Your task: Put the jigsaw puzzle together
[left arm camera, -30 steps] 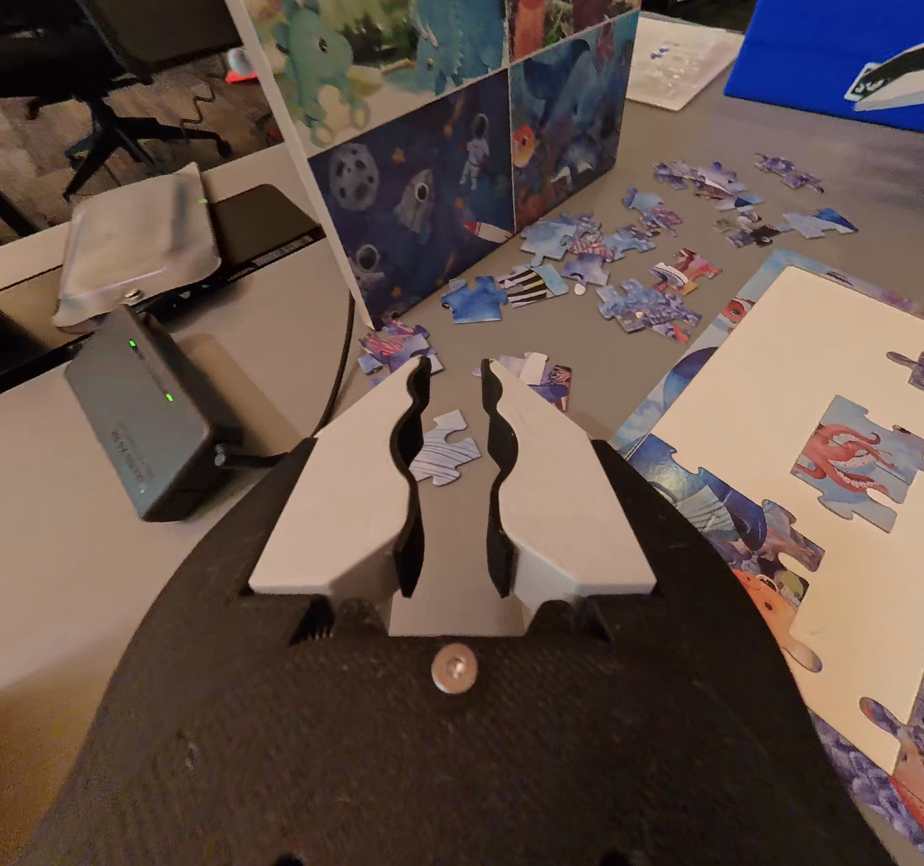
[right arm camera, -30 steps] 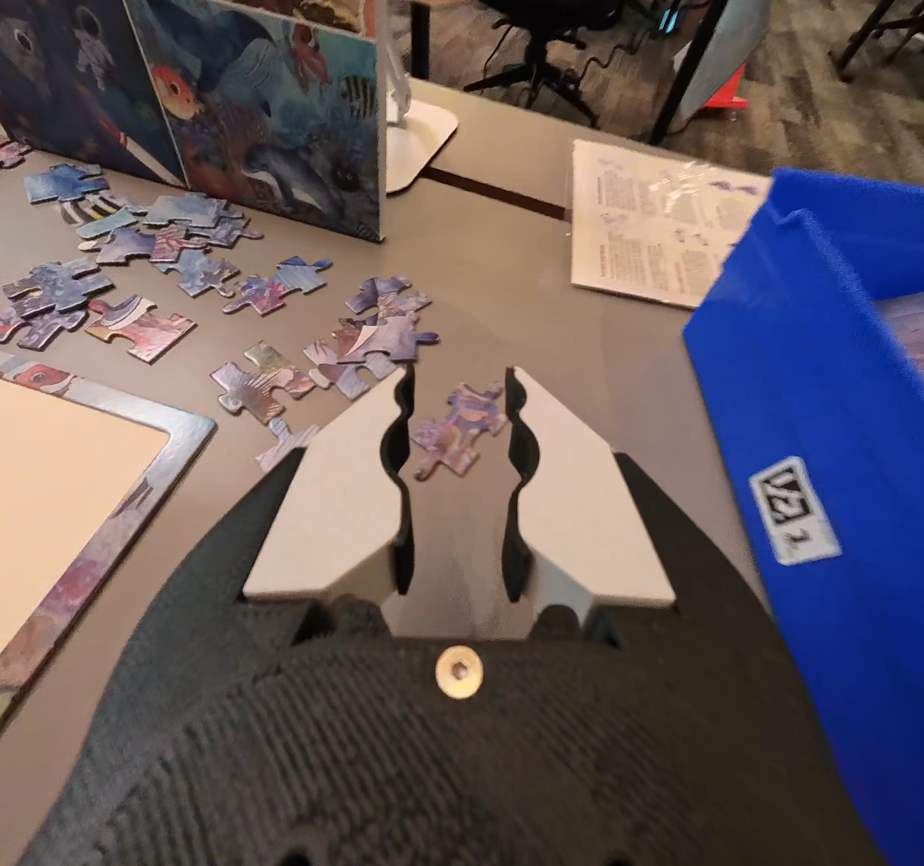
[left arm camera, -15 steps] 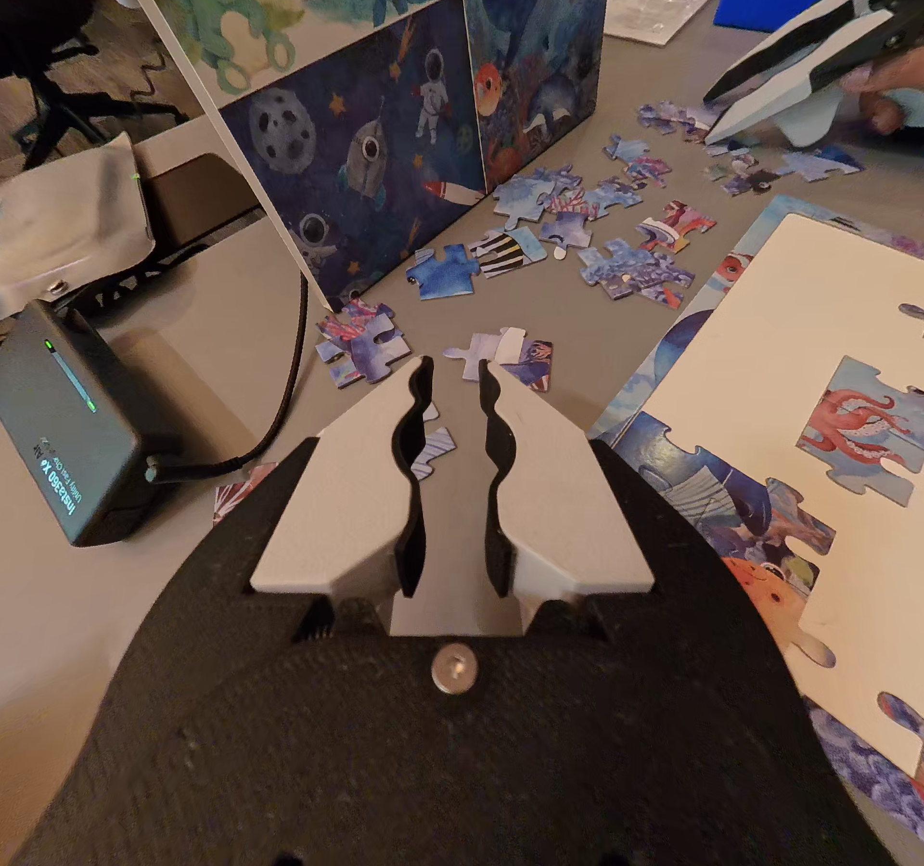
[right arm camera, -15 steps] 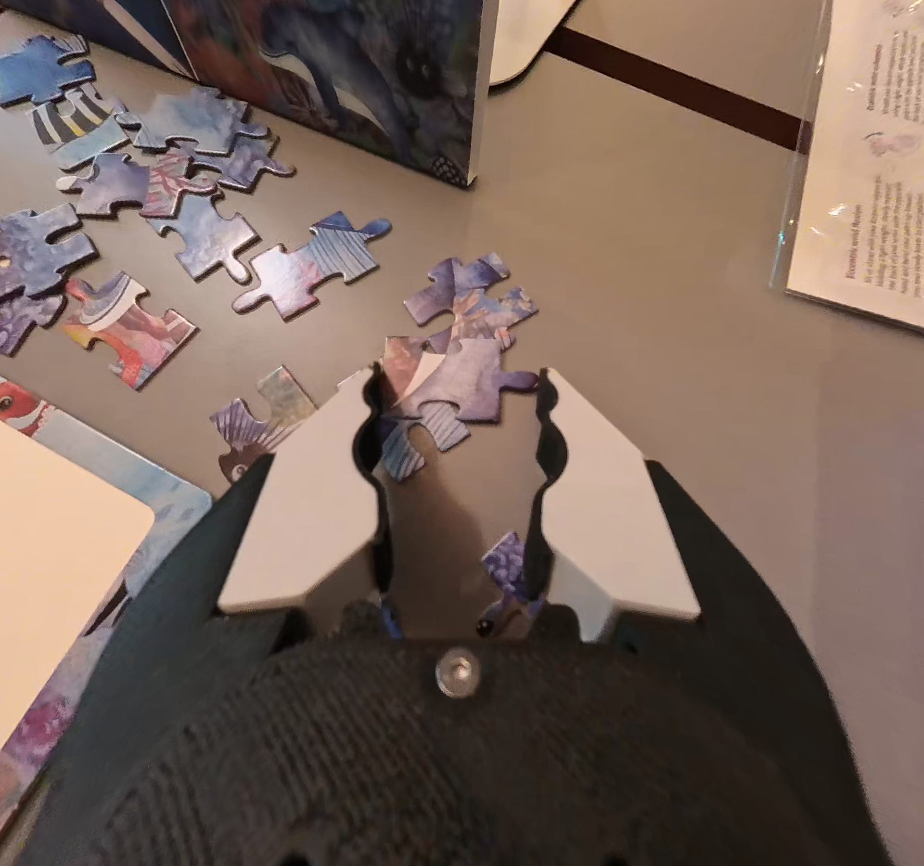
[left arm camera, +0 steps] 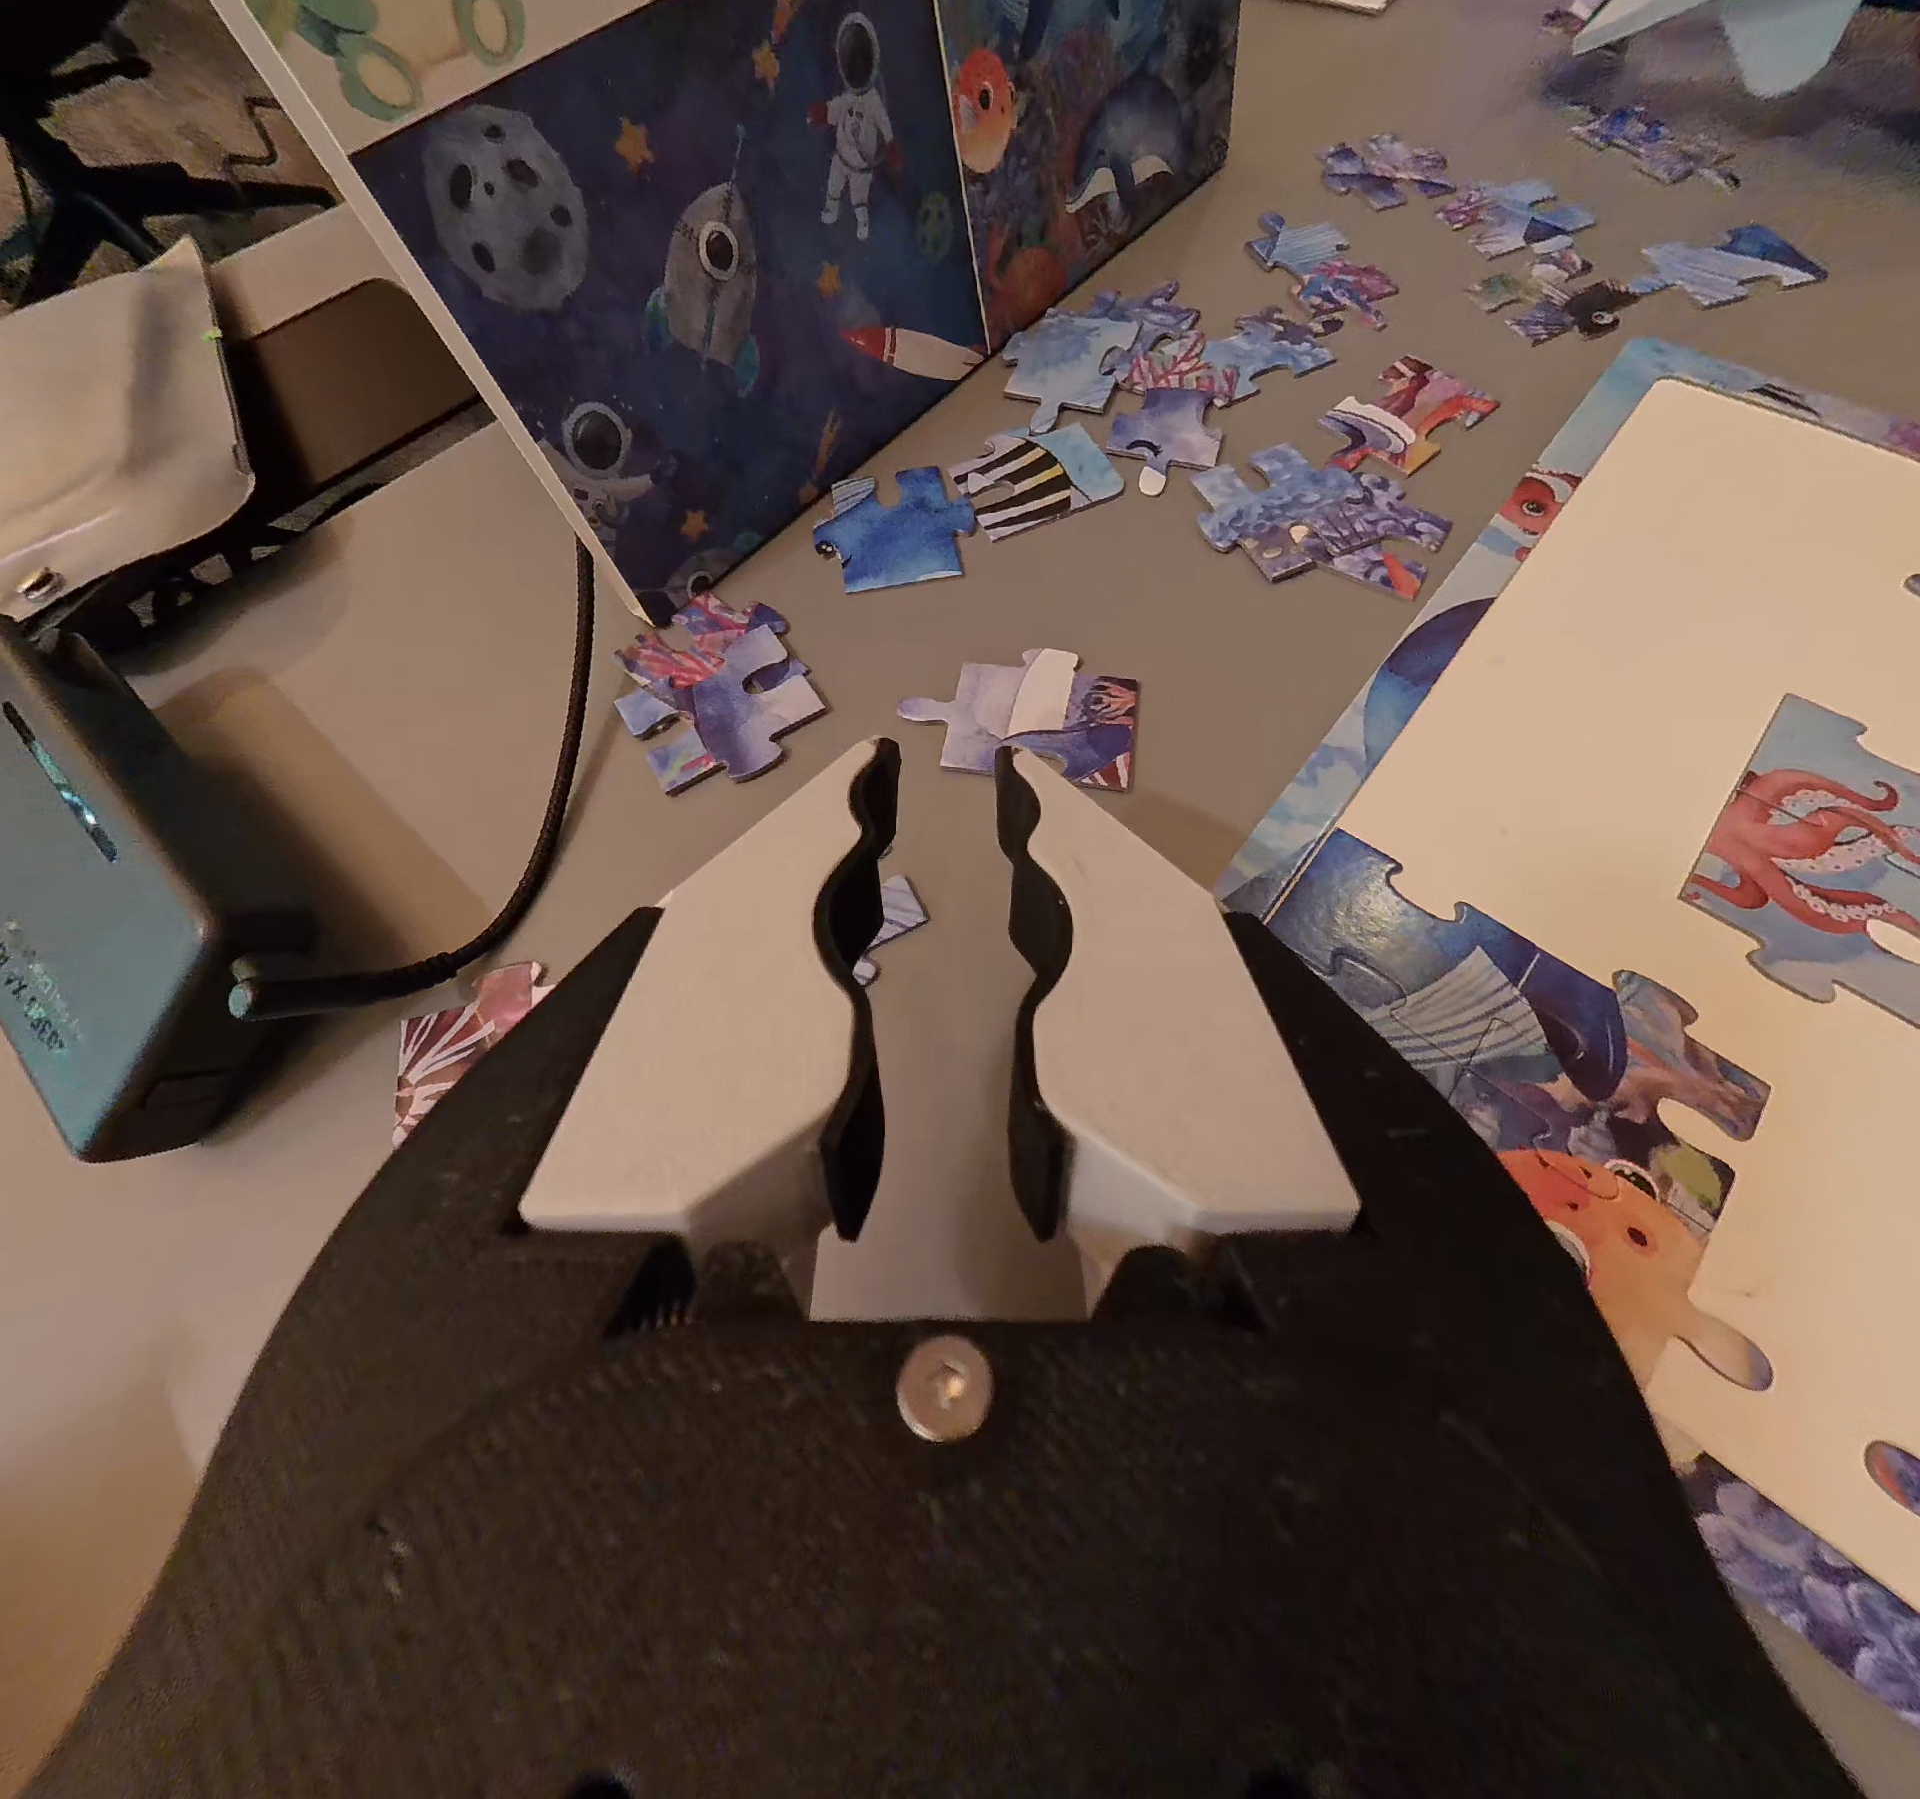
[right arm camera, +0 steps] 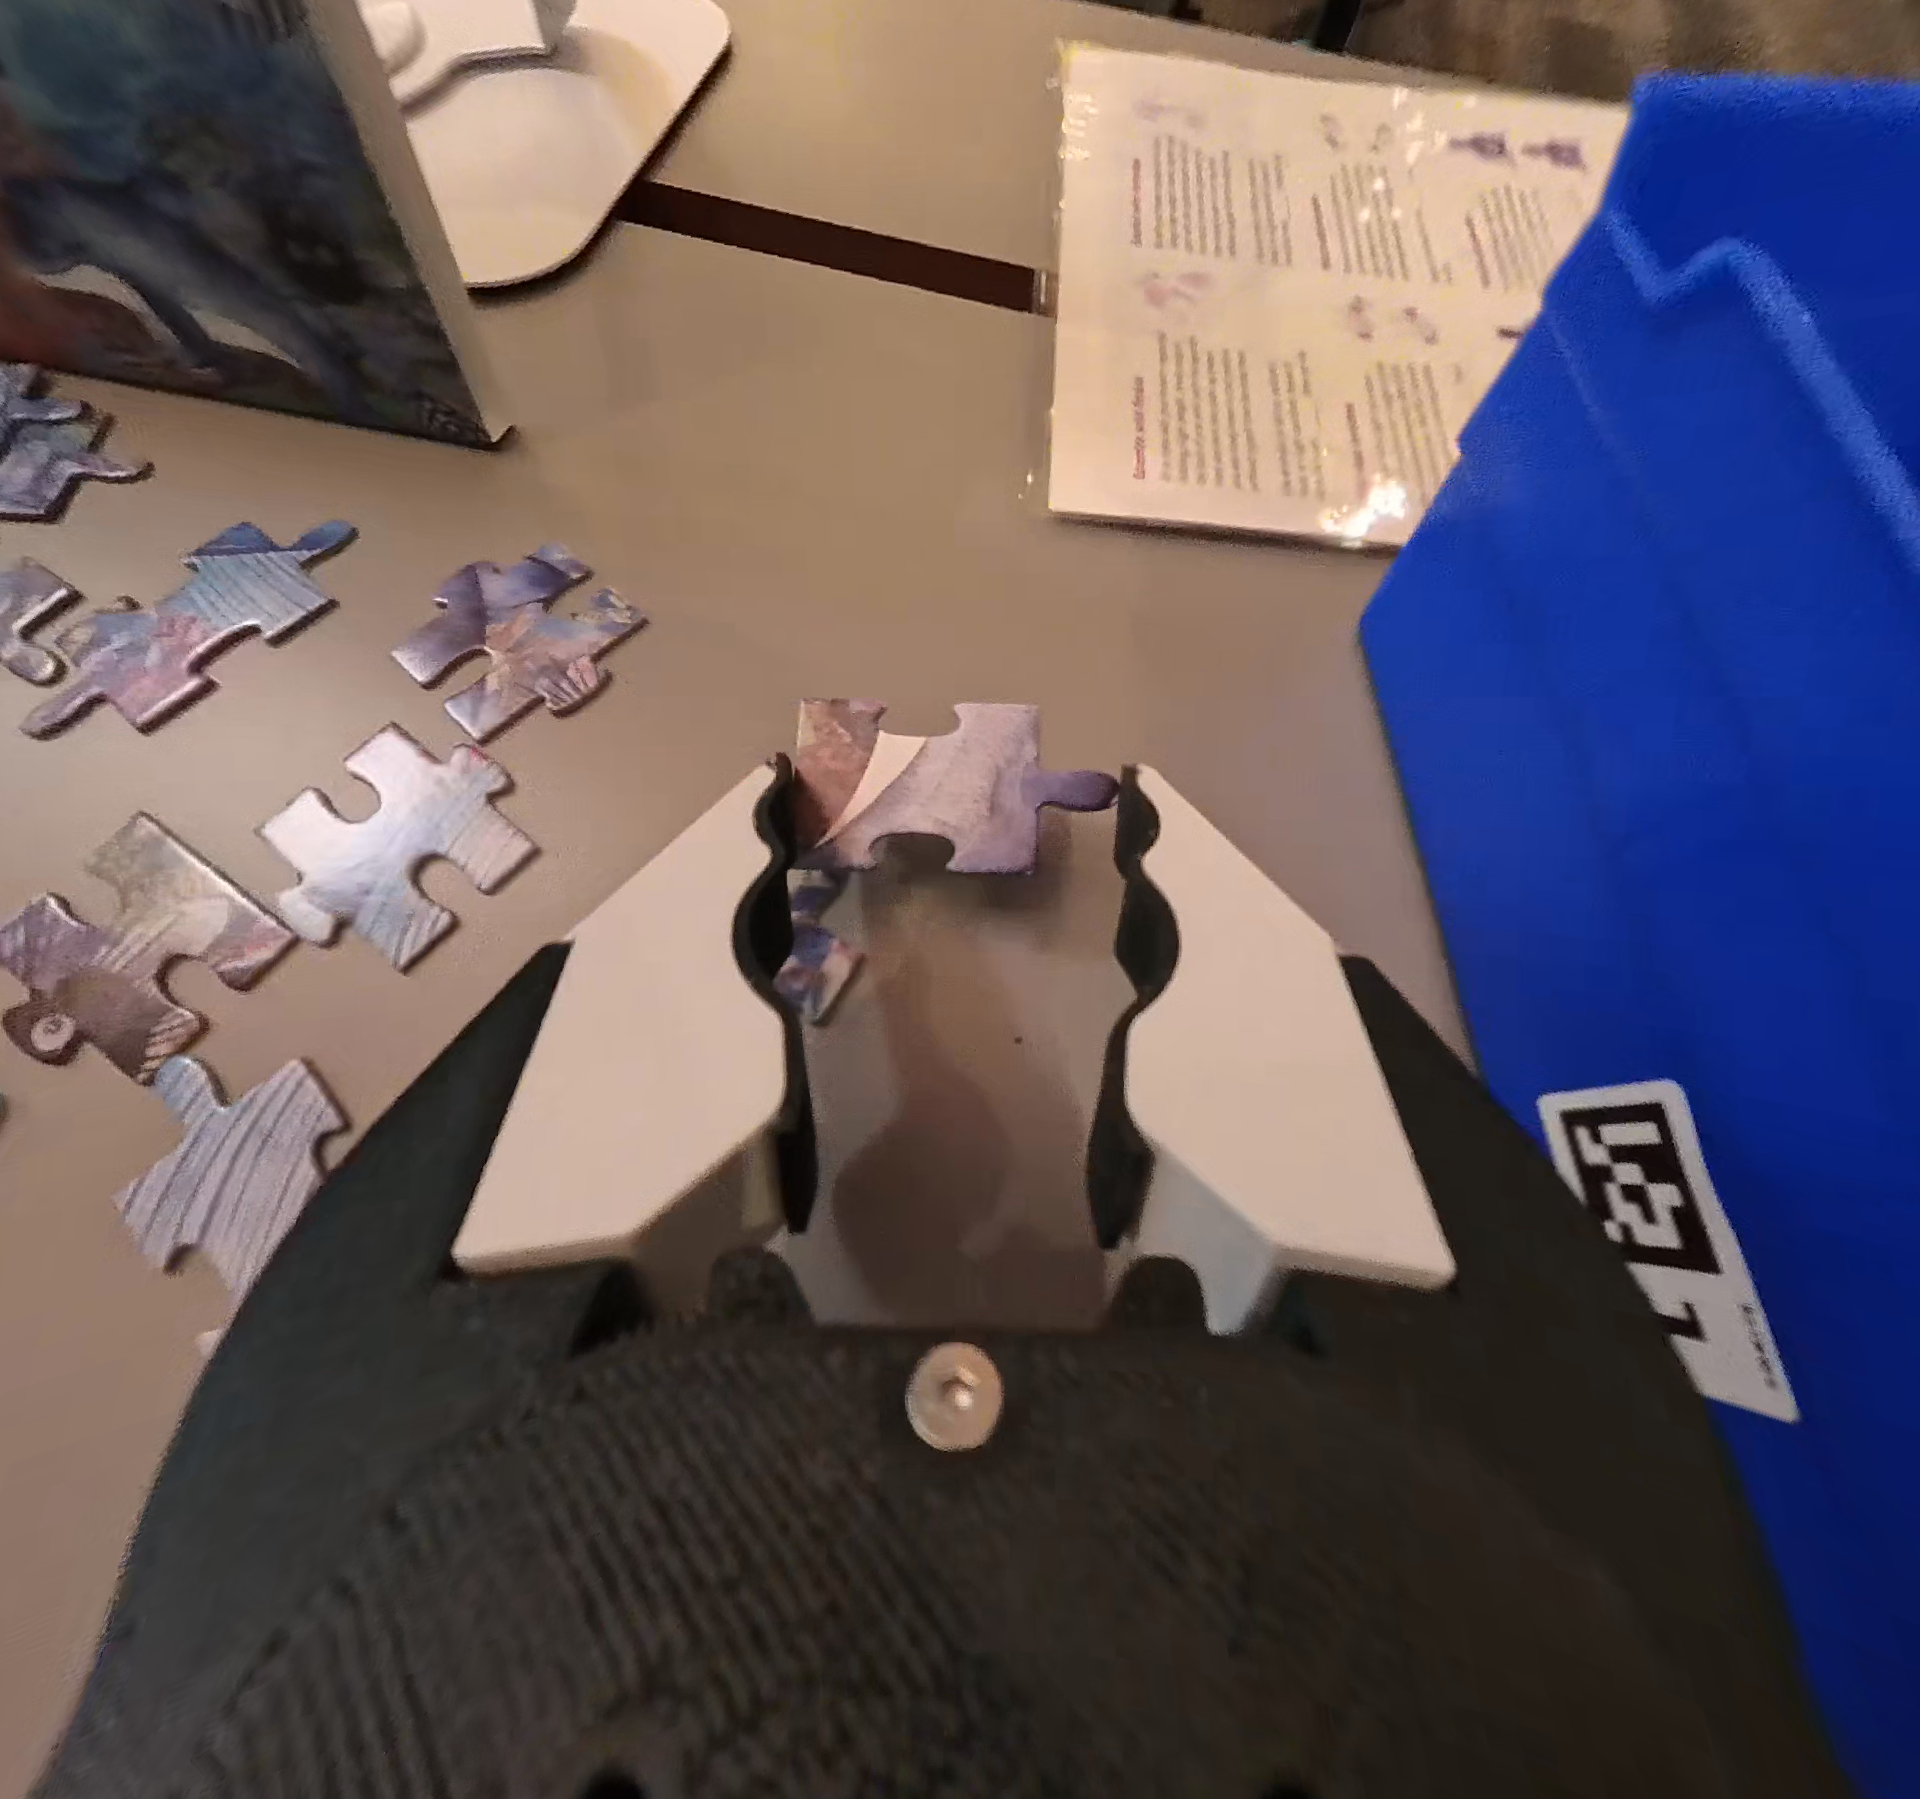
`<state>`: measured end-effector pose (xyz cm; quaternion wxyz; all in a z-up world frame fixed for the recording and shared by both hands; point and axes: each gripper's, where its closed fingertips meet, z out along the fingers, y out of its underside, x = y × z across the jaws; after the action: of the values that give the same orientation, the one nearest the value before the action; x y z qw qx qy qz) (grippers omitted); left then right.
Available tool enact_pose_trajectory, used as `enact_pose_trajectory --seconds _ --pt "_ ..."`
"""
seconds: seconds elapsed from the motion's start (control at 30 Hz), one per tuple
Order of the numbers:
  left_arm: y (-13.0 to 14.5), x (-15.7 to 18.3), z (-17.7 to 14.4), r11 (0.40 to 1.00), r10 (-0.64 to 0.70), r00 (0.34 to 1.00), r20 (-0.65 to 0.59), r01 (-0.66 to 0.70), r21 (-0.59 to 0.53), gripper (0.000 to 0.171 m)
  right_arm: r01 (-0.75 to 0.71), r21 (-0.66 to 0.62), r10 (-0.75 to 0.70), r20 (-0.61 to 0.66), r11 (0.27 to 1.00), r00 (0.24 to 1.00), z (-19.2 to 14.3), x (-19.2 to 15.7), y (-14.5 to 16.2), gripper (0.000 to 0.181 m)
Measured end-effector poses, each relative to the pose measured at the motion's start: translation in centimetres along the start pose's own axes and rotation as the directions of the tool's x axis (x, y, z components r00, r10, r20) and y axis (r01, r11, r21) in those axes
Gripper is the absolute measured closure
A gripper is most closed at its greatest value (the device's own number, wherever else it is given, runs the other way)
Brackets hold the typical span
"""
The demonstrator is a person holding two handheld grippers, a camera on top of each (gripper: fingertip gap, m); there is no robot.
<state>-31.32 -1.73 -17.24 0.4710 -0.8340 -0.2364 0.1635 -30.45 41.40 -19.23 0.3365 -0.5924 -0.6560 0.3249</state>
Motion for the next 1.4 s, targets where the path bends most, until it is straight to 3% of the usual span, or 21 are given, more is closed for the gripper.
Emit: enact_pose_trajectory --seconds 0.27,0.67,0.93,1.17,1.4 --pt "0.1 -0.1 0.1 1.0 0.008 1.0 0.006 -0.008 -0.005 0.155 -0.043 0.064 0.043 -0.007 0.997 0.999 -1.2 1.2 -1.0 0.115" --pt "0.7 -0.3 0.4 1.0 0.013 1.0 0.01 -0.013 -0.023 0.155 0.009 0.082 -0.012 0.034 0.997 0.999 -1.7 -0.9 -1.3 0.12" --pt "0.7 -1.3 0.2 1.0 -0.005 0.999 0.033 0.005 -0.013 0.155 -0.061 0.036 0.056 0.139 0.997 0.989 -0.9 -1.6 -0.3 0.118" --pt "0.6 -2.1 -0.2 1.0 0.01 0.997 0.07 -0.01 -0.008 0.154 0.019 -0.122 0.005 0.199 0.992 0.98 -2.2 -2.3 1.8 0.12" --pt "0.6 -2.2 -0.3 1.0 0.001 0.997 0.071 -0.001 -0.004 0.154 0.006 -0.165 0.045 0.304 0.986 0.951 -3.0 -3.8 2.5 0.12"
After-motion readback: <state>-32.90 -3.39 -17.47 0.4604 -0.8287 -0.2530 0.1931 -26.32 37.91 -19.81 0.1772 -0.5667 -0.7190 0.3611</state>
